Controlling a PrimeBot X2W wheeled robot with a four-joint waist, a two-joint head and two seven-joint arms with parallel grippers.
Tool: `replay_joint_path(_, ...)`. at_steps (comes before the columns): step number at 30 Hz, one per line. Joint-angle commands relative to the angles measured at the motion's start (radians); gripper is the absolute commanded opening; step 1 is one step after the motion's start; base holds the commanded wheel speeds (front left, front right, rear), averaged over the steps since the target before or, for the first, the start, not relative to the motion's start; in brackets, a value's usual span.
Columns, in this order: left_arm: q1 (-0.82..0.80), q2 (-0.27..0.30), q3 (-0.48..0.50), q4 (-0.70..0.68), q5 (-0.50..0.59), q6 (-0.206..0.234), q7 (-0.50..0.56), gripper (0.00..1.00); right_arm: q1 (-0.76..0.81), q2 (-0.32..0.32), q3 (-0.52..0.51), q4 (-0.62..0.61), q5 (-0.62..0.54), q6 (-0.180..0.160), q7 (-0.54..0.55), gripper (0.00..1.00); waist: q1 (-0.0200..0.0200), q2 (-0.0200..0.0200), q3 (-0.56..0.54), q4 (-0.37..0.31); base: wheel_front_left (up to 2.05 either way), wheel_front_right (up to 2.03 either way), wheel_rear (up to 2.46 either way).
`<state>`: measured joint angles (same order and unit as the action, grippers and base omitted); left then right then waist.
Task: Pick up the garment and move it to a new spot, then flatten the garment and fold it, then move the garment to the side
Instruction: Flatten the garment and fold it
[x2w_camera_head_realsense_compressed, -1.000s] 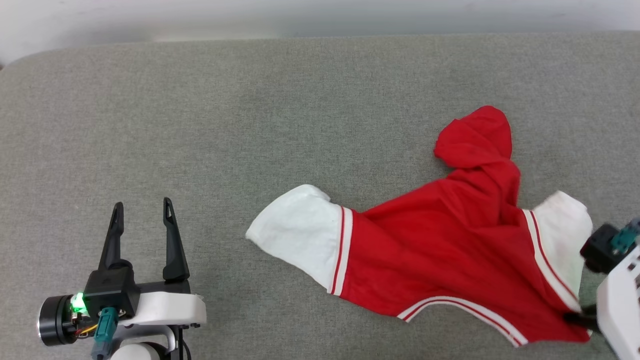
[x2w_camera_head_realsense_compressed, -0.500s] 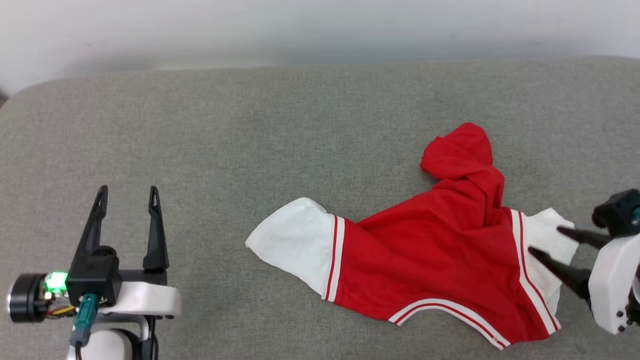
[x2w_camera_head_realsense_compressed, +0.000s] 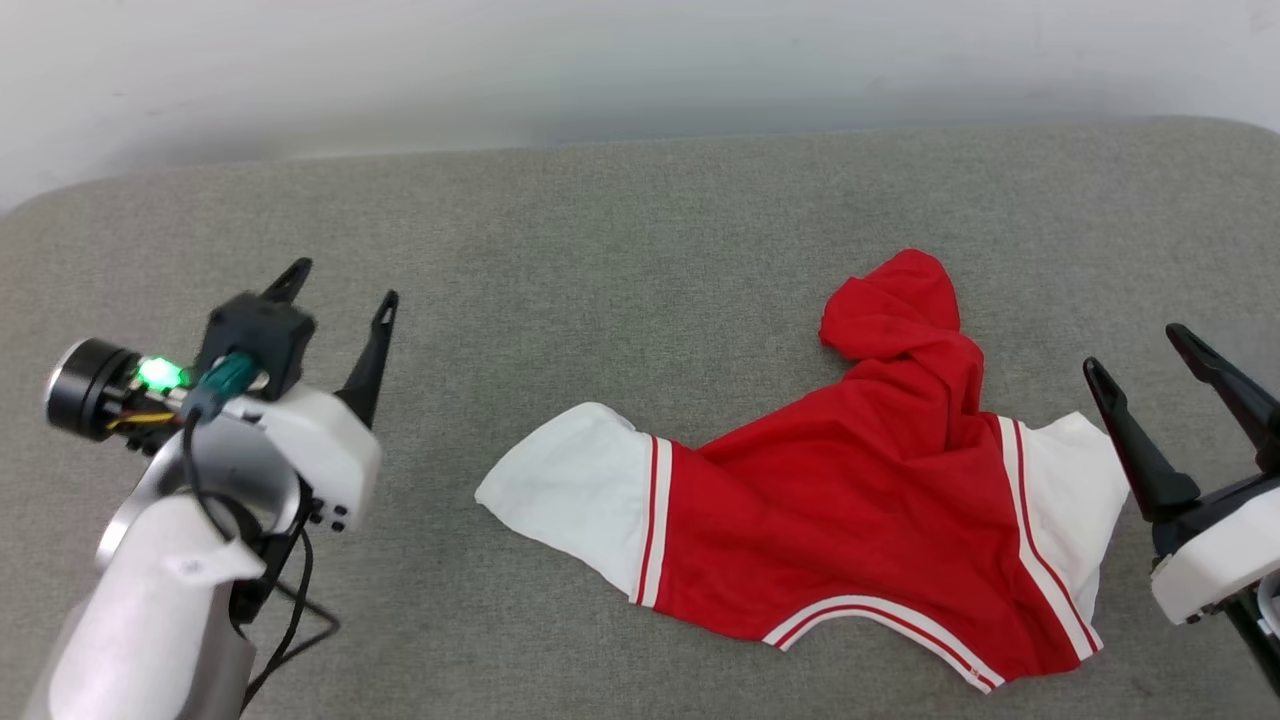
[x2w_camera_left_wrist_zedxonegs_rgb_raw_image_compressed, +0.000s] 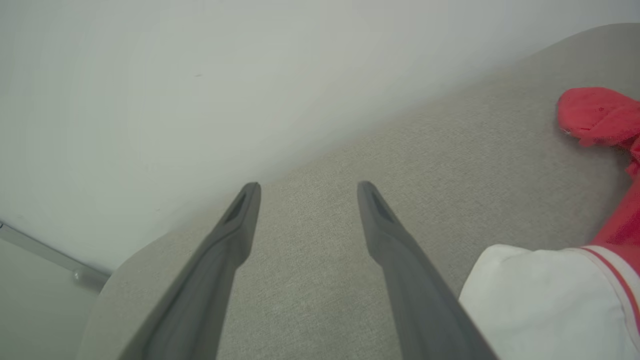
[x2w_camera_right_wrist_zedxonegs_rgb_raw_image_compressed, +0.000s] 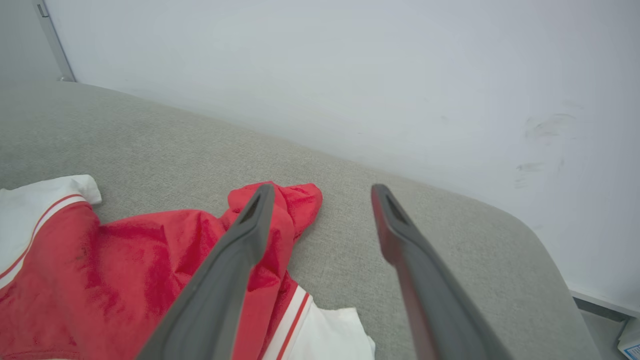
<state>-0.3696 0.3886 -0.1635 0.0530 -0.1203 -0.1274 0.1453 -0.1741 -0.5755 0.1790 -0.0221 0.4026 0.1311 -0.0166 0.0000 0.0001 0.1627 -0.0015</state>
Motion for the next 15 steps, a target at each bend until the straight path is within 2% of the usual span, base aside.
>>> replay_joint_path(1, -0.033, 0.026, -0.053, -0.002, -0.053, 0.000, 0.056, 1.00, 0.027, 0.033, -0.023, -0.018, -0.030, -0.001, -0.011, 1.00, 0.0000, -0.0001, 0.006, -0.005, 0.00, 0.00, 0.00)
replay_joint_path(4, -0.095, 0.103, -0.170, -0.011, -0.175, 0.000, 0.187, 1.00, 0.055, 0.089, -0.061, -0.051, -0.085, -0.001, -0.020, 1.00, 0.0000, -0.0001, 0.017, -0.014, 0.00, 0.00, 0.00)
replay_joint_path(9, -0.207, 0.203, -0.355, -0.012, -0.371, -0.001, 0.393, 1.00, 0.077, 0.133, -0.076, -0.078, -0.138, -0.001, -0.018, 1.00, 0.0000, -0.0001, 0.042, -0.032, 0.00, 0.00, 0.00)
replay_joint_path(15, -0.328, 0.265, -0.528, 0.017, -0.580, -0.001, 0.607, 1.00, 0.058, 0.150, -0.061, -0.091, -0.162, -0.001, -0.016, 1.00, 0.0000, -0.0001, 0.083, -0.056, 0.00, 0.00, 0.00)
